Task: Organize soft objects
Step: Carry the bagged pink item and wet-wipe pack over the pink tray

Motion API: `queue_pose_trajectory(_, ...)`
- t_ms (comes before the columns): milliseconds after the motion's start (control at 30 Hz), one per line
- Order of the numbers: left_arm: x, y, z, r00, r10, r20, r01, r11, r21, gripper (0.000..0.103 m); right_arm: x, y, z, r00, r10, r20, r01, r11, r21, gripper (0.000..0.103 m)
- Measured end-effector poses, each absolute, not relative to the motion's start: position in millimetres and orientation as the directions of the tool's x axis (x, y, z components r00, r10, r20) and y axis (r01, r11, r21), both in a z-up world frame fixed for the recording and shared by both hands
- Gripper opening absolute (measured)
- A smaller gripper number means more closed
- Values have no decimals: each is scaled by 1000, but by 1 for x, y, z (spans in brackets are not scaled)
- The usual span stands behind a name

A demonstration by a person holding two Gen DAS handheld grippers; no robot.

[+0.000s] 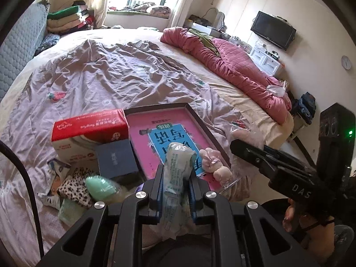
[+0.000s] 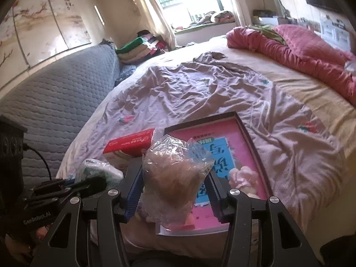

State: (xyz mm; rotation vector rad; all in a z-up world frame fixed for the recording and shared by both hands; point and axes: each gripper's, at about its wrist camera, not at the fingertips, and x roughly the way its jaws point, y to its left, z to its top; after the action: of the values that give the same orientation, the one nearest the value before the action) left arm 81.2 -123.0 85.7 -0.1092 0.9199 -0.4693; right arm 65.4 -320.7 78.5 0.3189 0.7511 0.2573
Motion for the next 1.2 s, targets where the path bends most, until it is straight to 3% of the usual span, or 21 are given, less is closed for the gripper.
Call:
queue_pose_trajectory(533, 97, -140, 67, 473, -424, -772, 353, 894, -275, 19, 74, -323, 56, 675, 343, -653, -96, 919, 383, 55)
queue_pose_trajectory(1200, 127, -183, 0, 323, -431, -843, 360, 879, -312, 19, 73, -343, 4, 612, 332, -718, -42, 920, 390, 55)
